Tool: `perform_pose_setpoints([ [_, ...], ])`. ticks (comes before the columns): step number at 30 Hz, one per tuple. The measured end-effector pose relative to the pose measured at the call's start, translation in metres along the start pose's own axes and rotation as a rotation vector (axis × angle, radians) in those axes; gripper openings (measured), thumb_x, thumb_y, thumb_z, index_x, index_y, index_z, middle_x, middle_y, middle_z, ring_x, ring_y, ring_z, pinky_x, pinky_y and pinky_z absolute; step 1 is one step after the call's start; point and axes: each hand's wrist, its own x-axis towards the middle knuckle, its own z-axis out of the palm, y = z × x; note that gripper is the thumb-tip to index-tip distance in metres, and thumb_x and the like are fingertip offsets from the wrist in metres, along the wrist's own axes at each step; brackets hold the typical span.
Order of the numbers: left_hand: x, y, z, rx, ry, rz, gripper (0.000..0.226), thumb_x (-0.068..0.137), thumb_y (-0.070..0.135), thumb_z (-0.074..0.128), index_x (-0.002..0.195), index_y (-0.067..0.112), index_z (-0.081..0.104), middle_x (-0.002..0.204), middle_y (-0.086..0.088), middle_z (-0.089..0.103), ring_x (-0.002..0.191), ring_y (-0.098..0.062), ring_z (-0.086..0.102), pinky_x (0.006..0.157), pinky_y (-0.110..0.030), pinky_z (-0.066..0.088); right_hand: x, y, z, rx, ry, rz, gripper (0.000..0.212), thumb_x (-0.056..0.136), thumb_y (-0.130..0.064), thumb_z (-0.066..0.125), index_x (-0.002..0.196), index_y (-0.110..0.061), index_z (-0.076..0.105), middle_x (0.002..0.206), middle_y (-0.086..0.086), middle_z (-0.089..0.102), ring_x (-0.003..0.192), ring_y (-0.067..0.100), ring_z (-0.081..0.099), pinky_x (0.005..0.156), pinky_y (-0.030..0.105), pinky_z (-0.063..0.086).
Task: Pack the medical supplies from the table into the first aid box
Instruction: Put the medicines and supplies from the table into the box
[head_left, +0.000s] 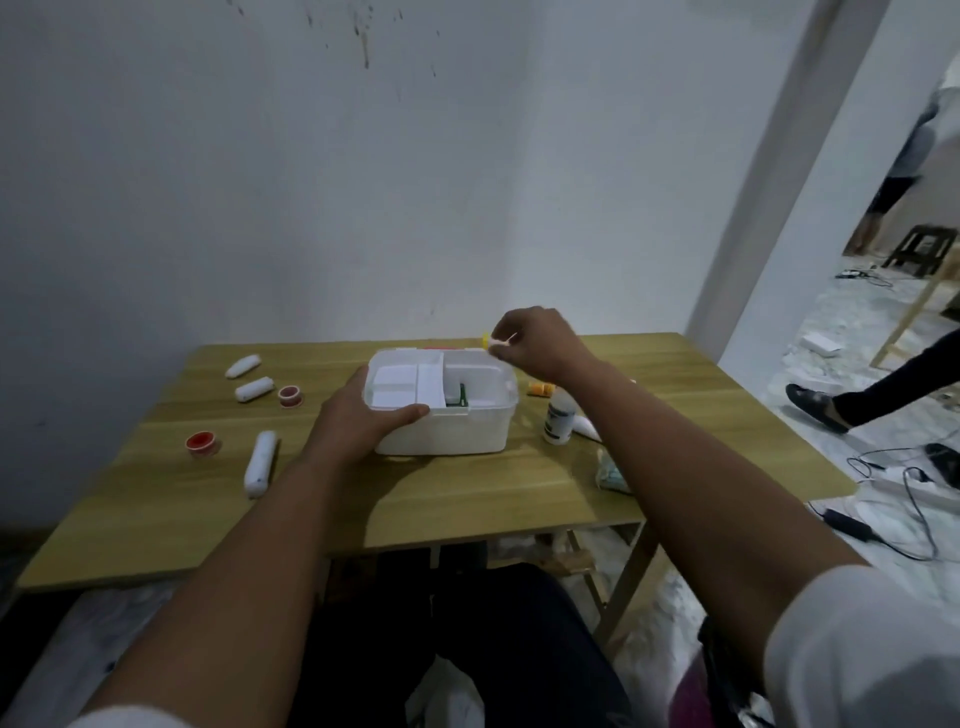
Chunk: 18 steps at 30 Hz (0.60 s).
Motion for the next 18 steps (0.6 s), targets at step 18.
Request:
perform_pose_setpoints([
  [18, -0.009, 0.010, -0.001, -0.041, -0.030, -0.082, 0.097, 0.068, 0.055, 0.090, 0.150, 0.029, 0.046, 0.145, 0.002, 0.057, 0.128, -0.024, 0.054, 0.092, -0.038, 0.048, -0.114, 0.077, -0.025, -0.540, -0.659, 0.454, 0.076, 0.070, -0.037, 0.089, 0.134, -0.014, 0.057, 0.120, 0.002, 0.060, 0.105, 0.022, 0.058, 0.092, 0.037, 0.051],
])
